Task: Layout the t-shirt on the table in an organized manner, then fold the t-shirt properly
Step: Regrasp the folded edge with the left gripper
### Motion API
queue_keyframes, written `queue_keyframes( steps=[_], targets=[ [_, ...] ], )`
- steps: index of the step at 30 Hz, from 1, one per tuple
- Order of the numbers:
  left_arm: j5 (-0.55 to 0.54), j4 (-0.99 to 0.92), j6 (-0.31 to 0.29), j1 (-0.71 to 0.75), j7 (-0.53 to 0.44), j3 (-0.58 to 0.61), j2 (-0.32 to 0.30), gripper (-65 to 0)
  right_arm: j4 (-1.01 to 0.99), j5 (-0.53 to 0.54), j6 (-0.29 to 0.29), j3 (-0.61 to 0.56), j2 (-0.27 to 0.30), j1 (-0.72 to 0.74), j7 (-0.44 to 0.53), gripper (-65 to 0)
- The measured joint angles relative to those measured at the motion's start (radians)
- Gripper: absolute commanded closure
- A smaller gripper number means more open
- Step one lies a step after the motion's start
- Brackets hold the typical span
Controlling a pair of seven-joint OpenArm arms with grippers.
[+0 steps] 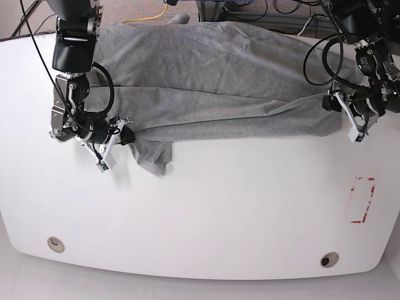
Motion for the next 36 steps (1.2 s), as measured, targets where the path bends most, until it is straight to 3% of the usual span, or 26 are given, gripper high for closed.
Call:
queue_keyframes(
  steps=[14,22,36],
  targets=[
    [0.097,0.003,0.0,-0.005,-0.017,0.002,0.011,-43.3,0.0,-0.001,0.0,0.0,0.0,0.0,0.0,-0.3],
    [0.147,-0.009,0.0,-0.1,-0.045,0.002,0.01,-43.3,0.0,0.0,0.0,0.0,0.0,0.0,0.0,-0.3],
    [0.163,-0.218,0.0,-0.238,-0.04,-0.044,0.004,-43.3,0.0,0.0,0.0,0.0,0.0,0.0,0.0,-0.3]
  ],
)
